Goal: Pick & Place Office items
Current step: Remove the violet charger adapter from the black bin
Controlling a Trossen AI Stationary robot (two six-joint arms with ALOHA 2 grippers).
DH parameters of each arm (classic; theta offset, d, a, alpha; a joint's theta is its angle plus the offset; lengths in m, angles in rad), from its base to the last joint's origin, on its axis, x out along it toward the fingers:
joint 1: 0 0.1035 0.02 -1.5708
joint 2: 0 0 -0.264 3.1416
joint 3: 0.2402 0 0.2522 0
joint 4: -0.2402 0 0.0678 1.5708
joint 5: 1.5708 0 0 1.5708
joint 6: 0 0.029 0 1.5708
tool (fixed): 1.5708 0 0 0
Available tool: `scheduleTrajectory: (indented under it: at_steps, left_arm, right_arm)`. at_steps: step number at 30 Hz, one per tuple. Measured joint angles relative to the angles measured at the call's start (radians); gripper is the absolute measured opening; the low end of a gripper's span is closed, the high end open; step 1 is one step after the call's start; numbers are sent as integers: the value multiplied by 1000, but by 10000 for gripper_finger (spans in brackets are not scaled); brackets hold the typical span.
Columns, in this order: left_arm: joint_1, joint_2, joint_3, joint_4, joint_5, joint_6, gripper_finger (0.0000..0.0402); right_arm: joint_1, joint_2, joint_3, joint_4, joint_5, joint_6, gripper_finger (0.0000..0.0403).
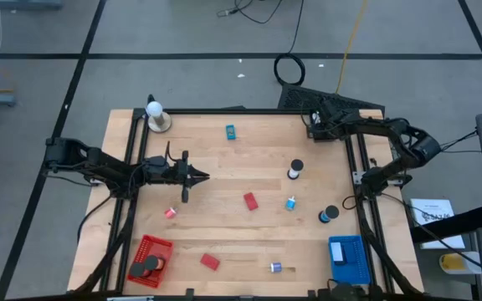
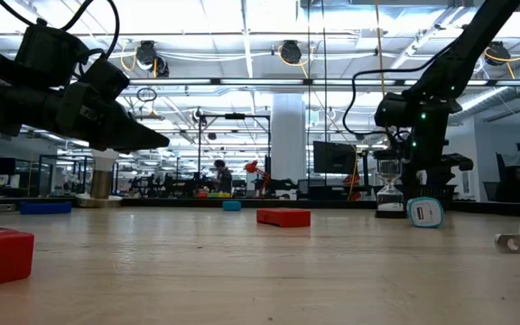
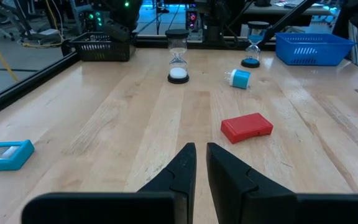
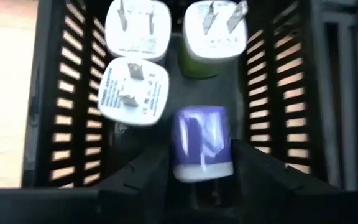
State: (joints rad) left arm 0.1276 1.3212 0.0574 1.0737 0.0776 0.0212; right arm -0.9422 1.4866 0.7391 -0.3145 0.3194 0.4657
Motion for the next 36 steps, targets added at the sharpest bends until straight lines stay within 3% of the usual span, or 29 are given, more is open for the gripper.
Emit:
scheduleTrajectory:
  at_steps: [6, 12, 18, 22, 29, 36]
  left_arm:
    - [0, 0, 0, 0, 0, -1, 47]
    - [0, 0, 0, 0, 0, -1, 47]
    - [0, 0, 0, 0, 0, -1, 47]
    - [0, 0, 0, 0, 1, -6, 47]
    - [2, 0, 11, -19, 11, -173, 47]
    - [3, 0, 44, -86, 23, -158, 47]
  right_arm:
    - [-1, 7, 0, 1, -6, 1, 128]
    - [-1, -12, 0, -13, -10, -4, 135]
    - [-1, -139, 13, -113, -16, -10, 134]
    - [15, -235, 54, -228, -78, -32, 134]
    - [212, -284, 58, -191, -141, -173, 133]
    - [415, -83, 99, 80, -143, -288, 133]
